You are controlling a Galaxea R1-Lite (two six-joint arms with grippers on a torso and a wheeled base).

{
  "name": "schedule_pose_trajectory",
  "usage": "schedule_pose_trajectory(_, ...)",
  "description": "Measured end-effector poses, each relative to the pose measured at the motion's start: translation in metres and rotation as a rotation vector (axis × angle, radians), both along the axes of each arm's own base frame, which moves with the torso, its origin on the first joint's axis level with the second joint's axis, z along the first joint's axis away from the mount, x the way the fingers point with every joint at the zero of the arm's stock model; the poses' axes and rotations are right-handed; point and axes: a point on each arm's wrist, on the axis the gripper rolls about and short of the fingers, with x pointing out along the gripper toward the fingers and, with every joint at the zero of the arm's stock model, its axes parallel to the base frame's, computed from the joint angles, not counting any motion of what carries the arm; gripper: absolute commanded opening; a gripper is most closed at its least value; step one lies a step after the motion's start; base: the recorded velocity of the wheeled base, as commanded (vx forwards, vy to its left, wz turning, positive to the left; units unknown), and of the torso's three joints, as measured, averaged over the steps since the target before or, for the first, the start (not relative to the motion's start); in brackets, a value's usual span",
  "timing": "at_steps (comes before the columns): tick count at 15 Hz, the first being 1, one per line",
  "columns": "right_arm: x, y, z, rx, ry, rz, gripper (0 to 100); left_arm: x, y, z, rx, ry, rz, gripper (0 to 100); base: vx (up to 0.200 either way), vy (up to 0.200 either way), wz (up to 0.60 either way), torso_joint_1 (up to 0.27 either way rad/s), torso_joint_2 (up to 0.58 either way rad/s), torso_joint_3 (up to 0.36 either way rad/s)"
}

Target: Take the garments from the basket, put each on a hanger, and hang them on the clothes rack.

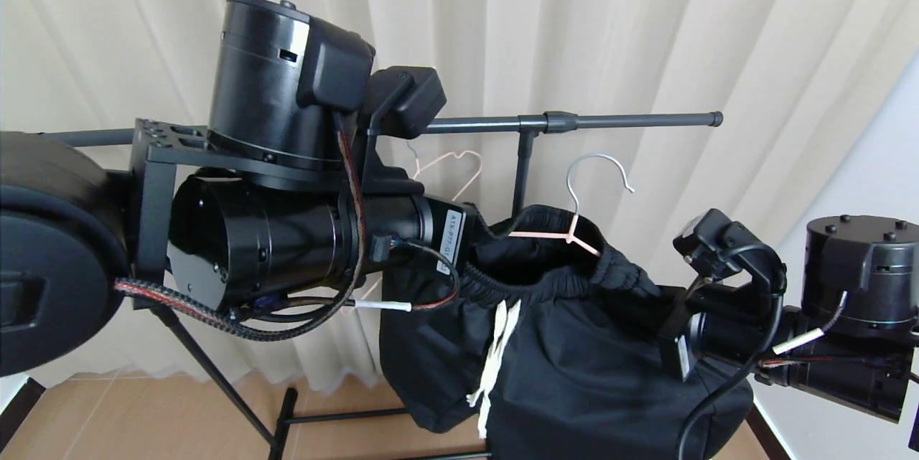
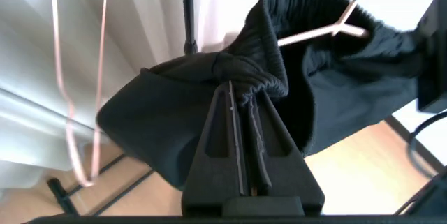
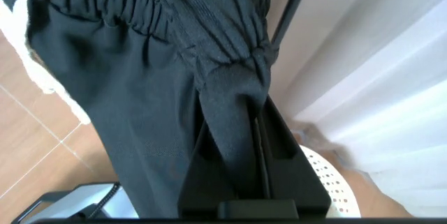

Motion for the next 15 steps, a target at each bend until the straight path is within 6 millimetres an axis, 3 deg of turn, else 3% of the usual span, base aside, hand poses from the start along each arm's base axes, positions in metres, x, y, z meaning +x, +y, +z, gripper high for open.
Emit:
schedule_pose_trajectory(6, 0.002, 0.004, -0.006, -0.001, 0.013, 0.006, 0, 0.001, -0.001, 0.004, -0.017, -0.010, -0.001, 0, 0.000, 0.000, 0.00, 0.000, 0.00, 0.000)
schedule_pose_trajectory(15, -0.004, 0.009, 0.001, 0.126, -0.104, 0.048, 0, -0.017, -0.011, -0.027, 0.072, 0.056, -0.071, 0, 0.000, 0.000, 0.00, 0.000, 0.00, 0.000)
